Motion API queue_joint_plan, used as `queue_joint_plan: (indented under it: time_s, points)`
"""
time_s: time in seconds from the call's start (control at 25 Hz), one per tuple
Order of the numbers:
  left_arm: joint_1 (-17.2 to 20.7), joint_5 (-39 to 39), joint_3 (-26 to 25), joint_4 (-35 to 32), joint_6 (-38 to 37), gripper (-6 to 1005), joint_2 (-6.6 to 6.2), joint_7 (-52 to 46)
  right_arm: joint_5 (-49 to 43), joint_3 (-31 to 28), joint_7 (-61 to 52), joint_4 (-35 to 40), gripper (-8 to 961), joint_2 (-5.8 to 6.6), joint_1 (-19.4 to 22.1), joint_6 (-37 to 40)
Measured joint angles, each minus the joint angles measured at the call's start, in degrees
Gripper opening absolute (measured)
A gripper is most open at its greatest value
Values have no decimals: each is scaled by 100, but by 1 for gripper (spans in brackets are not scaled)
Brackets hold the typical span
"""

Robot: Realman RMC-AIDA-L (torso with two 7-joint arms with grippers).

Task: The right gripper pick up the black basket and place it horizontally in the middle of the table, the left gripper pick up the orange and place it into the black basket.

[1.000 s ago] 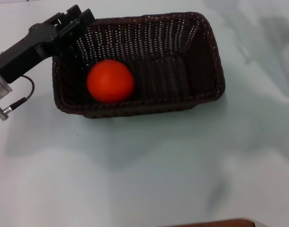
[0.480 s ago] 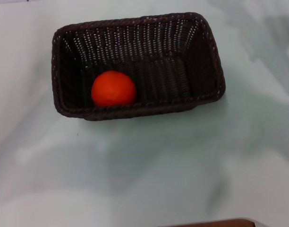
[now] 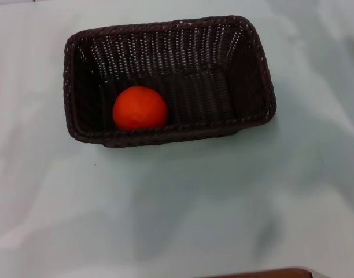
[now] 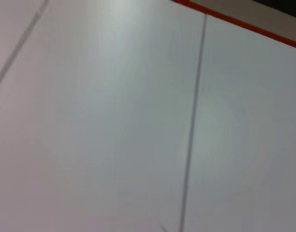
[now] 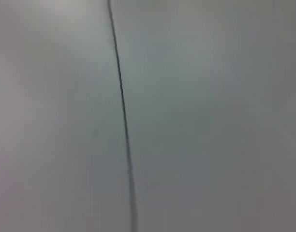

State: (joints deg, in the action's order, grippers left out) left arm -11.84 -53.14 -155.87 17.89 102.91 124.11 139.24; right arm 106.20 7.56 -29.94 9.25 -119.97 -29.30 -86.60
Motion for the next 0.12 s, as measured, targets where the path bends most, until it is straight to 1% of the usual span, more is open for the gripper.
queue_joint_plan:
  time_s: [0.12]
  points:
    - [31,32,-116,-84,5,910,6,25,11,-439,796,-270,866,0,-21,-101]
